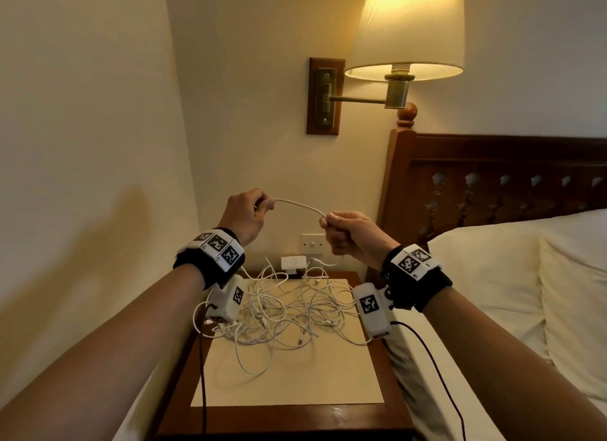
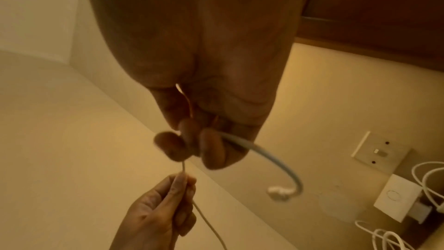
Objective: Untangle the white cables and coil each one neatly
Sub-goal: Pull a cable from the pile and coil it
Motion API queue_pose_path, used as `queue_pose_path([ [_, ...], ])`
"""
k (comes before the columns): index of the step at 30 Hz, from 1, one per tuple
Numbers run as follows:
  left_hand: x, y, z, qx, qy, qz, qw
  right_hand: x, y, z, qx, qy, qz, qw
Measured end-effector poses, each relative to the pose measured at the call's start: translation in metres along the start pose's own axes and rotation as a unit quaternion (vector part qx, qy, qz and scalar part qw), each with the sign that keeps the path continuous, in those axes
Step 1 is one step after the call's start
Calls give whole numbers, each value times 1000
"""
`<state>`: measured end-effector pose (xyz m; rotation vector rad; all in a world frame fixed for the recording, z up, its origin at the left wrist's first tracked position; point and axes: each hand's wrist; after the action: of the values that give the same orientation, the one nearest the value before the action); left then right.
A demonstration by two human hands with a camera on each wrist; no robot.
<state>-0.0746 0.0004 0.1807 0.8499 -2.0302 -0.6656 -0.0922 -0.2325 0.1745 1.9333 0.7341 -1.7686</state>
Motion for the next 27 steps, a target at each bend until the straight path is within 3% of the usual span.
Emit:
queue_pose_path([
  [3, 4, -1, -1, 11, -30, 4, 999, -3, 0, 0, -18, -6, -11, 1000],
  [7, 4, -7, 0, -4, -56, 18, 998, -11, -1, -3, 14, 53, -58, 997],
  [12, -26, -26, 19, -66, 12, 38, 997, -25, 16, 2, 74, 119, -100, 985],
  [18, -28, -30, 28, -48, 48, 64, 996, -27, 19, 4, 84, 127, -108, 982],
  [22, -24, -34, 35, -57, 2, 50, 997, -31, 19, 7, 84, 149, -123, 978],
  [27, 28, -34, 42, -142, -111, -110, 977, -42, 5, 5, 82, 160, -72, 981],
])
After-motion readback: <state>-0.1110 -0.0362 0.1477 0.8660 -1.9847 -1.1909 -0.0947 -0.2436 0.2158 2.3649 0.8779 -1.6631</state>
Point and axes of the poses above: each hand's wrist, its own z-axis away from the middle knuckle, its own y-axis out of the back of the hand, x = y × z, and after that the axes turned 10 degrees about -x, right-handed
